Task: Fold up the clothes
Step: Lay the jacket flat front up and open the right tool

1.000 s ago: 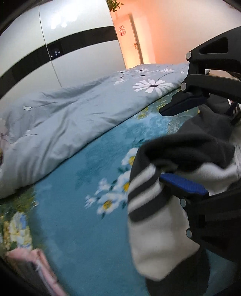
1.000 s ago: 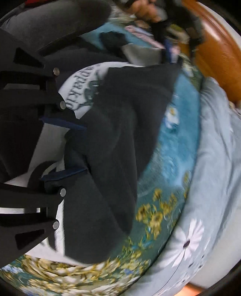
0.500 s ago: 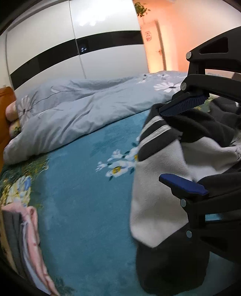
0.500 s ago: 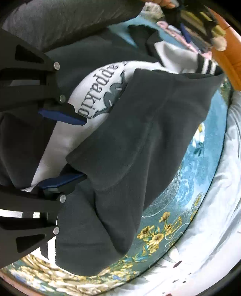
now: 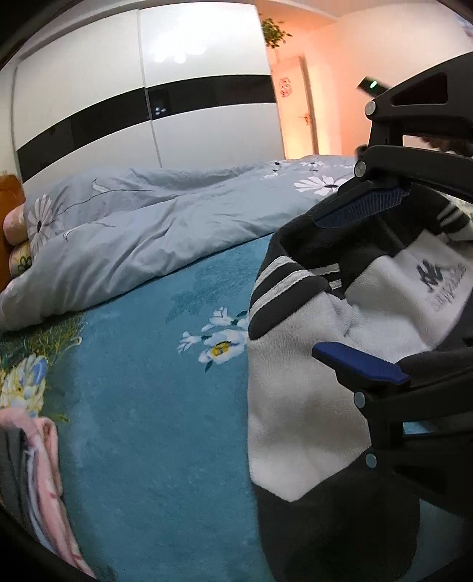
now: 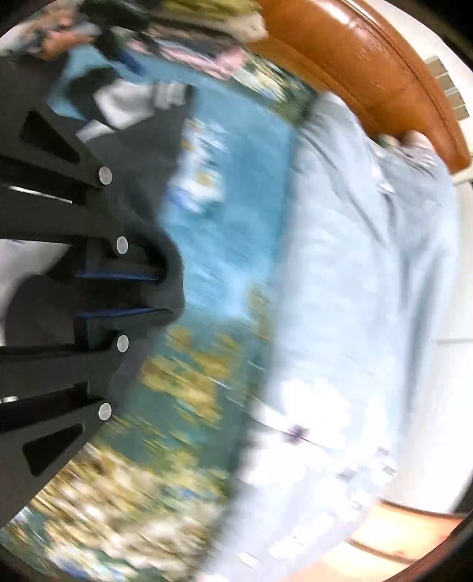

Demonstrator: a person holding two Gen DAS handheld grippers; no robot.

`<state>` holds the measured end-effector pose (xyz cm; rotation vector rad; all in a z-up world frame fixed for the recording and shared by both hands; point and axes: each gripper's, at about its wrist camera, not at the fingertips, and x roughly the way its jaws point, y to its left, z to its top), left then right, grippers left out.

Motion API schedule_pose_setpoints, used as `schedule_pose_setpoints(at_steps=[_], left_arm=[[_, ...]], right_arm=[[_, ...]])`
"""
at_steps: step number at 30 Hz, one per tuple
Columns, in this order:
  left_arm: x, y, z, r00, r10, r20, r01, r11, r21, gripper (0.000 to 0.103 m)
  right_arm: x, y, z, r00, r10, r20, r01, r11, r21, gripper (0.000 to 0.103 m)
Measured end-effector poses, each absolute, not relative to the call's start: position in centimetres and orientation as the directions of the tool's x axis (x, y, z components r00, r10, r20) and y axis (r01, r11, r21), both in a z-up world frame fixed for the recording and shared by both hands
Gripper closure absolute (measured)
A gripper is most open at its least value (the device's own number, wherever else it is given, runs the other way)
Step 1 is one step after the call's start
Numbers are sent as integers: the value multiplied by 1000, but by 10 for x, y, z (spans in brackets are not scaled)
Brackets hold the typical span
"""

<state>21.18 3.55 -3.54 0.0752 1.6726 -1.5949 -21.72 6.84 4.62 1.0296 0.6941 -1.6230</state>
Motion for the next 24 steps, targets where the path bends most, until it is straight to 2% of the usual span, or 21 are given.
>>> schedule_pose_setpoints(at_steps=[3,7,9,10,14,17,20,24], left_arm=[[221,36,-36,-672,-501,-546,512,219,-831,34],[239,38,-35,-656,-554,-514,469,234,-851,34],[250,37,-37,-643,-583,-496,434,256,-864,33],[255,39,-37,-641,-596,-483,411,265,-872,33],[277,41,-27,-659,-585,-472,409,248,-878,33],[315,41,-3,-590,-552,-589,581,216,-785,33],[345,41,1,-551,-455,-700,724,157,-672,32],[357,45,-23,-482,-356,-801,830,109,-548,32]], right_arm=[[-249,35,33,-159,-411,-898,920,-391,17,91],[-270,22,7,-147,-347,-926,862,-504,52,91],[-266,21,7,-125,-344,-931,871,-488,63,89],[-263,21,8,-113,-345,-932,879,-473,69,85],[-236,34,43,-152,-427,-892,934,-357,12,55],[-211,55,64,-162,-494,-854,967,-252,-37,46],[-189,70,57,-150,-498,-854,982,-173,-72,46],[-157,82,41,-129,-498,-858,990,-116,-82,46]])
